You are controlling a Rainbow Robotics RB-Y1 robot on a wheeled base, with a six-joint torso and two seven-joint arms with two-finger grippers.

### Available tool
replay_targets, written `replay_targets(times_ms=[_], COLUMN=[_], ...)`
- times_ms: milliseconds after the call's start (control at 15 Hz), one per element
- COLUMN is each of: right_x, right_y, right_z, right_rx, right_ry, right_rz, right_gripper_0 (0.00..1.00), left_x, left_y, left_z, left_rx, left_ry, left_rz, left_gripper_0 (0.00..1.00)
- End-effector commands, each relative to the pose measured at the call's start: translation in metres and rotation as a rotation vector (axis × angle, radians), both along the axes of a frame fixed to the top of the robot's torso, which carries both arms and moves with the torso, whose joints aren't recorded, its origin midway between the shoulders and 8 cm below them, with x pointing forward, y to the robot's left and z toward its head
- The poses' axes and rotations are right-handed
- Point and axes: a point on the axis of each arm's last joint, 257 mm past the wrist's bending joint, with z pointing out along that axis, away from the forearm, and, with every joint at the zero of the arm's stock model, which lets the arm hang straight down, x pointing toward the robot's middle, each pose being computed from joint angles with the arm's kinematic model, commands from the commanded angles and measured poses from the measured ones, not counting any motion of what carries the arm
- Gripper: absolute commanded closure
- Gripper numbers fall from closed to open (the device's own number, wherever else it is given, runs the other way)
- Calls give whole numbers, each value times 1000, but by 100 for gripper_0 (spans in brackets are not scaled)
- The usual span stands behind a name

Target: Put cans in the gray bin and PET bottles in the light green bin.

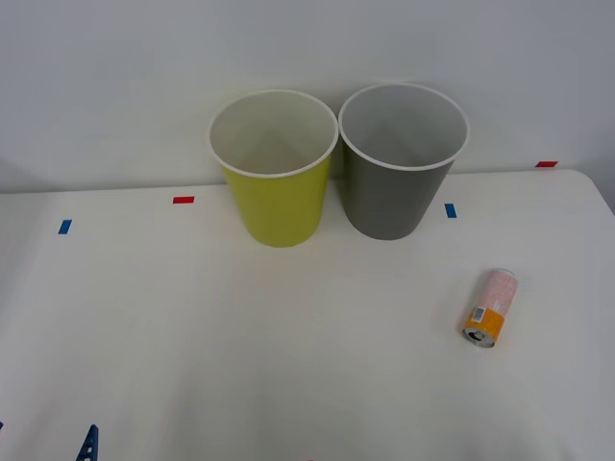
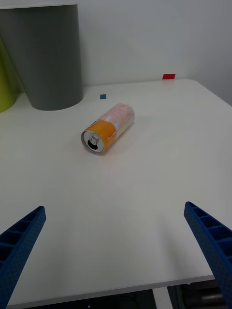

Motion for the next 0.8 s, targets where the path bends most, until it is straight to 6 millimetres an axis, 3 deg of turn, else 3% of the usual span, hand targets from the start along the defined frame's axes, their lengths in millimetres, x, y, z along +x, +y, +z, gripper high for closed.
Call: replay_targets(times_ms=[67,800], right_x=[0,0], right_y=[0,0], right_z=[0,0], right_rx=[0,0], right_ry=[0,0], right_rz=[0,0], right_gripper_0=[0,0], left_x=[0,0], left_y=[0,0], left_z=[0,0], left_rx=[0,0], left_ry=[0,0], left_rz=[0,0], left_gripper_0=[3,3])
